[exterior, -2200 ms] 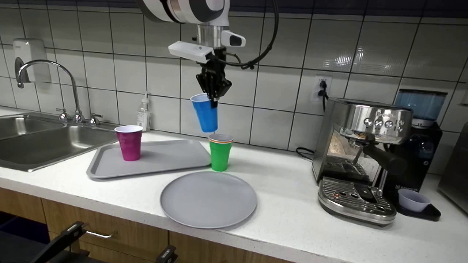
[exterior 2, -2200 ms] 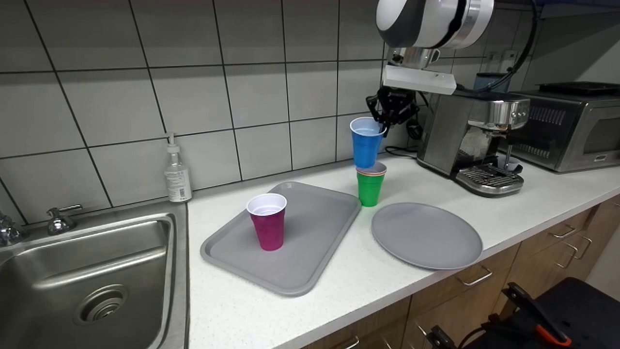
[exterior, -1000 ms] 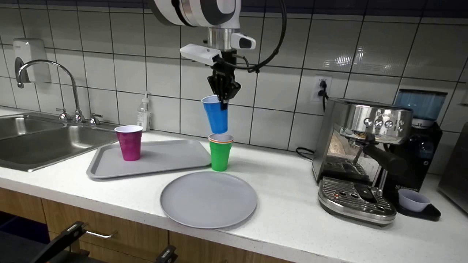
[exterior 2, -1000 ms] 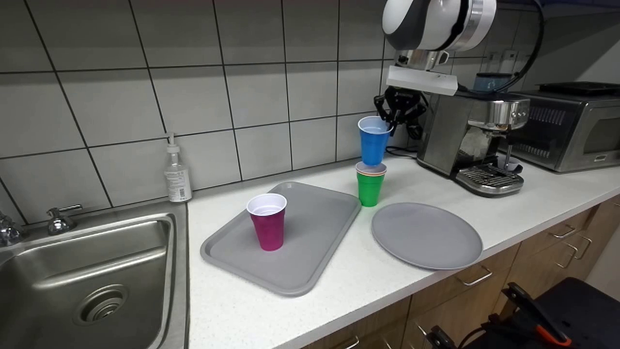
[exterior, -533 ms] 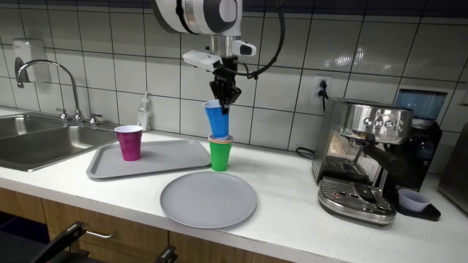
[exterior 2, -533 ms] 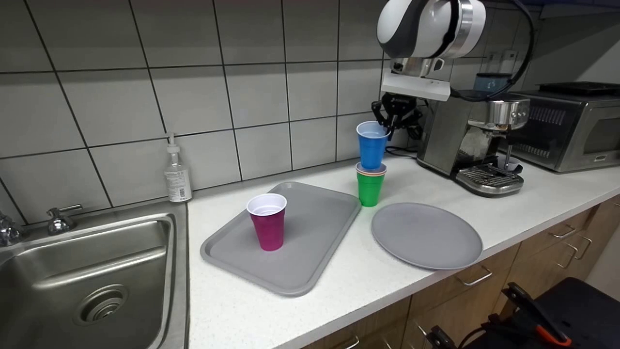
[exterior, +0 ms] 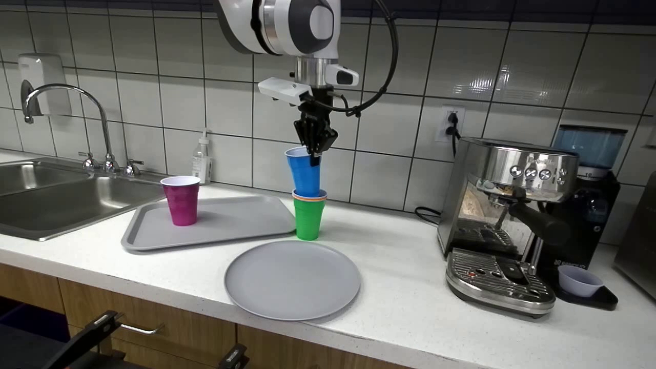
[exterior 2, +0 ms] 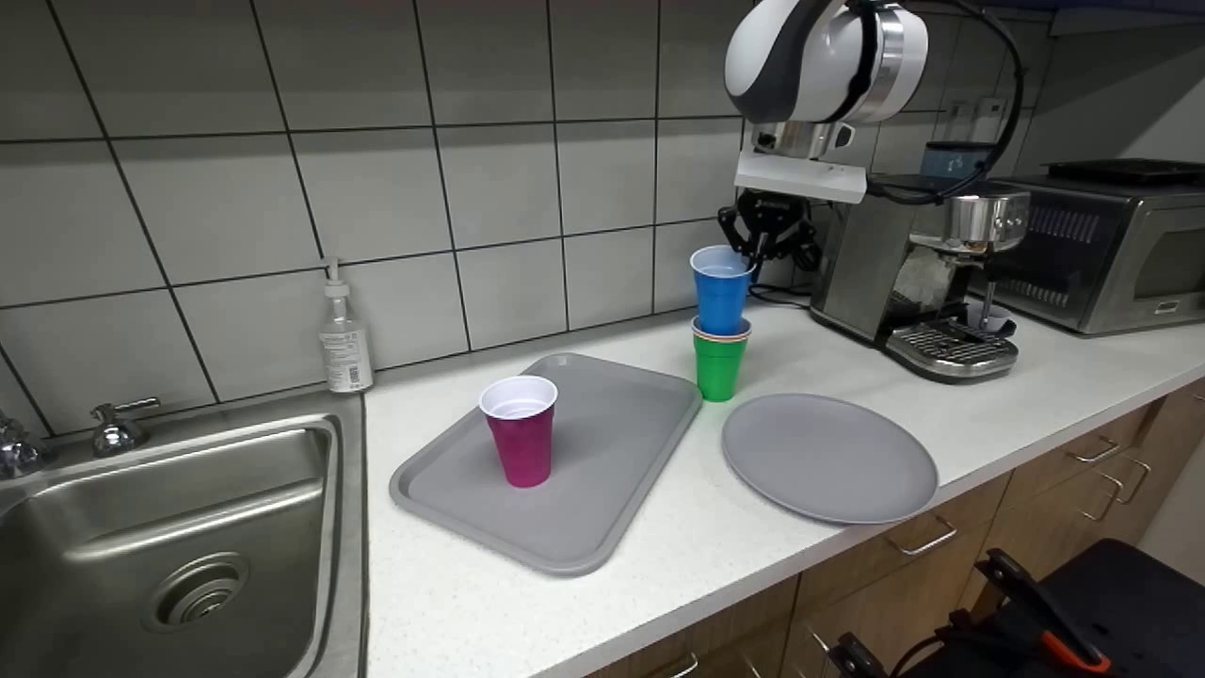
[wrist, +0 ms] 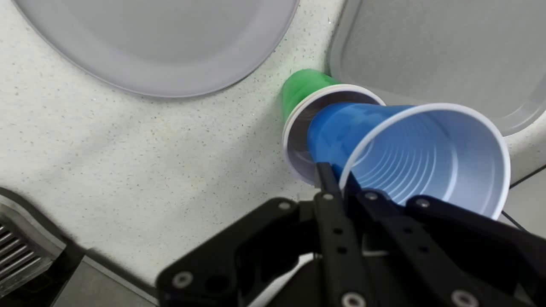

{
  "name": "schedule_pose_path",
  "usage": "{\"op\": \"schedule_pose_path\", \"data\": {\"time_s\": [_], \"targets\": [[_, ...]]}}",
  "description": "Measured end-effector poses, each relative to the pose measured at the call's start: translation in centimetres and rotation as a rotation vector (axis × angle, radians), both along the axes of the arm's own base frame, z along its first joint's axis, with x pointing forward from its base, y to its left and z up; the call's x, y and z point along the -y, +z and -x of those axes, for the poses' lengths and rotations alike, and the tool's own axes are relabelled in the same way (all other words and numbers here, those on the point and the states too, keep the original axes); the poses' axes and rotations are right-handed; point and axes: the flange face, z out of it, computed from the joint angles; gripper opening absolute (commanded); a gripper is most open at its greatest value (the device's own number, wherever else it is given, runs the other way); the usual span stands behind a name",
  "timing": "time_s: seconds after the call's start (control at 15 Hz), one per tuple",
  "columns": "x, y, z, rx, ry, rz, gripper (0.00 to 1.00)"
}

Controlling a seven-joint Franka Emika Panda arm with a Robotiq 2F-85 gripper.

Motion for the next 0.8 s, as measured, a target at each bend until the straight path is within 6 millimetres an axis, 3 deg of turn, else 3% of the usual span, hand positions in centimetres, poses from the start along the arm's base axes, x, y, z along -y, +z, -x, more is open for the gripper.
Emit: {"op": "schedule_pose_path", "data": {"time_s": [0.8], "targets": [[0.3,-1.2,-1.2,-0.051,-0.032,-0.029,0.01]]}}
